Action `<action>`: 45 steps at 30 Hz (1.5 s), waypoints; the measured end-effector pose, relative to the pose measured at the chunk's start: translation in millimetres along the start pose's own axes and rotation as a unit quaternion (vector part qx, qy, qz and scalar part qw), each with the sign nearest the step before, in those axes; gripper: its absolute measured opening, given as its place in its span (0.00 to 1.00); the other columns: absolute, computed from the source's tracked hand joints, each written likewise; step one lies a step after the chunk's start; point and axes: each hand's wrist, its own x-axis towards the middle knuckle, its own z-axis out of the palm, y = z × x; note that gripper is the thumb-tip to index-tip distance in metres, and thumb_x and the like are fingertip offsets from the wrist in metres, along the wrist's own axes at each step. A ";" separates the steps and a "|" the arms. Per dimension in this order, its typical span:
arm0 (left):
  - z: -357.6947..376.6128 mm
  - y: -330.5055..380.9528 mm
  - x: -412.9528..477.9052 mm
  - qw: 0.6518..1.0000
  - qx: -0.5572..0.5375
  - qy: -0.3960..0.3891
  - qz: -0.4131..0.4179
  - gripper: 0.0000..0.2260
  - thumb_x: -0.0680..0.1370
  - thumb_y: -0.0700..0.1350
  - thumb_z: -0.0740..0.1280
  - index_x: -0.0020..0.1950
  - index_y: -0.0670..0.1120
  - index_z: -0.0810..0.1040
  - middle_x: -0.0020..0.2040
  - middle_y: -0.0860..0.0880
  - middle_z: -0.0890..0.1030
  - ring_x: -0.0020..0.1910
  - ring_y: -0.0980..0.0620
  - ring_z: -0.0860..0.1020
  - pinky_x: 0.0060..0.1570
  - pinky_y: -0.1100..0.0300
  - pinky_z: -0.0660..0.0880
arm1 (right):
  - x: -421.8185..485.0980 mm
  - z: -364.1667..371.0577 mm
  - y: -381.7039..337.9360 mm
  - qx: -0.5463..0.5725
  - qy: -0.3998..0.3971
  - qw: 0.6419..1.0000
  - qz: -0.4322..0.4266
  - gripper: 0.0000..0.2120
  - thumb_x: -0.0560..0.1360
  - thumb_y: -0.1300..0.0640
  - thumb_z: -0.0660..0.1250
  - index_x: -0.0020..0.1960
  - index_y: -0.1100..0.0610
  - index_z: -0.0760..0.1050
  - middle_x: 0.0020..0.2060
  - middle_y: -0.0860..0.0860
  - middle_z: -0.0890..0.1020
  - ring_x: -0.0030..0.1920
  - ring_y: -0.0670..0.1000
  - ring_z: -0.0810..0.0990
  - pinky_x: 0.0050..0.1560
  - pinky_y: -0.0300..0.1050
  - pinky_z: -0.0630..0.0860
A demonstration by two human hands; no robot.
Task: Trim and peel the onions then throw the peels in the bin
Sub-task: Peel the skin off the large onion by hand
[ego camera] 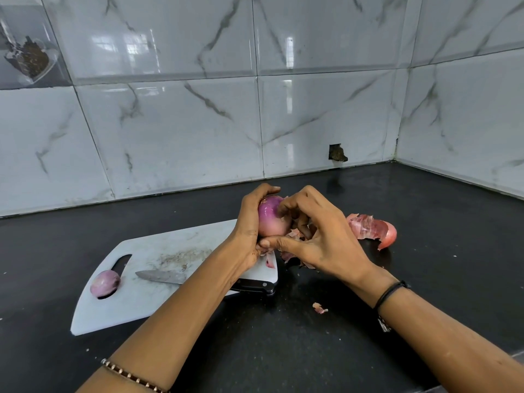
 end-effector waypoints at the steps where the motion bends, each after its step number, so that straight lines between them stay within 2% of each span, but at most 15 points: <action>1: -0.2 -0.3 -0.1 1.000 0.008 -0.003 -0.002 0.18 0.75 0.54 0.68 0.29 0.46 0.80 0.30 0.47 0.77 0.27 0.51 0.75 0.27 0.63 0.71 | 0.2 0.3 -0.2 0.004 0.001 1.000 0.005 0.22 0.66 0.41 0.80 0.53 0.51 0.77 0.47 0.44 0.74 0.42 0.50 0.76 0.39 0.45 0.75; 6: 1.0 -1.6 0.6 1.000 0.023 -0.002 -0.009 0.17 0.74 0.54 0.69 0.28 0.47 0.78 0.29 0.48 0.75 0.26 0.51 0.70 0.28 0.62 0.65 | -1.1 1.7 -1.3 0.024 -0.009 1.000 0.018 0.17 0.68 0.45 0.81 0.45 0.51 0.77 0.43 0.44 0.74 0.39 0.50 0.74 0.37 0.43 0.73; 9: 3.0 1.3 1.8 1.000 0.008 -0.009 0.002 0.18 0.75 0.52 0.68 0.27 0.46 0.79 0.27 0.49 0.73 0.25 0.51 0.69 0.29 0.61 0.65 | -1.0 3.4 -1.3 0.010 -0.010 1.000 0.016 0.16 0.70 0.44 0.79 0.41 0.52 0.75 0.41 0.44 0.72 0.38 0.49 0.73 0.36 0.47 0.73; 14: 3.5 2.7 1.3 0.999 -0.010 -0.015 0.026 0.18 0.77 0.48 0.67 0.28 0.46 0.81 0.28 0.48 0.77 0.25 0.52 0.75 0.26 0.64 0.74 | 0.1 2.6 -0.4 -0.013 0.006 1.000 0.018 0.23 0.67 0.39 0.79 0.46 0.52 0.72 0.42 0.42 0.73 0.38 0.46 0.73 0.37 0.44 0.73; 18: 2.7 1.8 0.1 1.000 -0.008 -0.005 0.019 0.15 0.77 0.49 0.67 0.32 0.44 0.79 0.30 0.47 0.77 0.25 0.52 0.75 0.25 0.64 0.74 | -0.1 2.7 -0.5 -0.006 -0.001 1.000 0.007 0.24 0.67 0.40 0.80 0.52 0.51 0.74 0.45 0.42 0.75 0.41 0.45 0.75 0.39 0.45 0.75; 23: 4.2 1.1 -0.9 0.999 -0.033 -0.011 0.006 0.20 0.78 0.48 0.65 0.26 0.45 0.79 0.27 0.47 0.76 0.22 0.52 0.74 0.23 0.65 0.72 | -0.4 2.8 1.7 0.003 0.008 1.000 0.005 0.22 0.67 0.41 0.80 0.53 0.50 0.77 0.46 0.44 0.75 0.39 0.49 0.75 0.38 0.48 0.76; 26: 3.4 -1.0 1.1 1.000 -0.020 -0.010 0.006 0.21 0.77 0.50 0.65 0.25 0.45 0.77 0.26 0.48 0.74 0.21 0.52 0.71 0.21 0.66 0.67 | -0.6 3.0 2.1 0.008 0.007 1.000 0.001 0.20 0.68 0.43 0.81 0.52 0.51 0.78 0.45 0.44 0.76 0.38 0.49 0.75 0.36 0.46 0.75; 31: 4.9 -1.9 2.9 1.000 -0.020 -0.012 -0.007 0.19 0.77 0.50 0.66 0.26 0.45 0.76 0.25 0.49 0.71 0.19 0.53 0.67 0.21 0.66 0.63 | -2.0 3.2 0.8 0.001 -0.016 1.000 0.008 0.15 0.71 0.44 0.78 0.43 0.51 0.75 0.42 0.44 0.73 0.39 0.49 0.74 0.37 0.55 0.75; 36: 3.0 -0.4 4.8 1.000 -0.014 0.004 0.012 0.19 0.76 0.51 0.67 0.25 0.47 0.79 0.26 0.48 0.74 0.24 0.51 0.71 0.29 0.62 0.67 | -0.8 4.8 -2.0 -0.018 -0.008 1.000 0.011 0.19 0.70 0.41 0.78 0.43 0.50 0.71 0.40 0.42 0.72 0.37 0.46 0.72 0.36 0.48 0.74; 39: 2.6 -0.6 5.3 0.999 -0.027 0.023 0.029 0.16 0.77 0.51 0.66 0.31 0.46 0.80 0.28 0.48 0.77 0.24 0.51 0.73 0.27 0.63 0.70 | 0.1 2.2 -1.0 -0.020 0.011 0.999 0.027 0.22 0.67 0.41 0.80 0.45 0.51 0.72 0.37 0.39 0.72 0.36 0.45 0.72 0.36 0.42 0.72; 42: 0.3 -2.8 7.6 0.999 -0.035 0.025 0.028 0.19 0.78 0.53 0.65 0.29 0.48 0.82 0.27 0.49 0.76 0.25 0.50 0.70 0.27 0.64 0.64 | 0.6 1.2 -1.6 -0.007 0.017 0.999 0.046 0.21 0.66 0.43 0.81 0.49 0.51 0.76 0.37 0.36 0.74 0.35 0.46 0.74 0.37 0.37 0.72; 45: -1.1 -4.1 7.2 0.999 -0.047 0.017 0.020 0.17 0.79 0.53 0.63 0.35 0.46 0.80 0.26 0.49 0.74 0.18 0.54 0.67 0.18 0.68 0.59 | 1.3 1.2 -1.8 0.027 0.025 0.998 0.048 0.16 0.69 0.48 0.81 0.51 0.53 0.80 0.42 0.40 0.79 0.36 0.48 0.77 0.40 0.35 0.73</action>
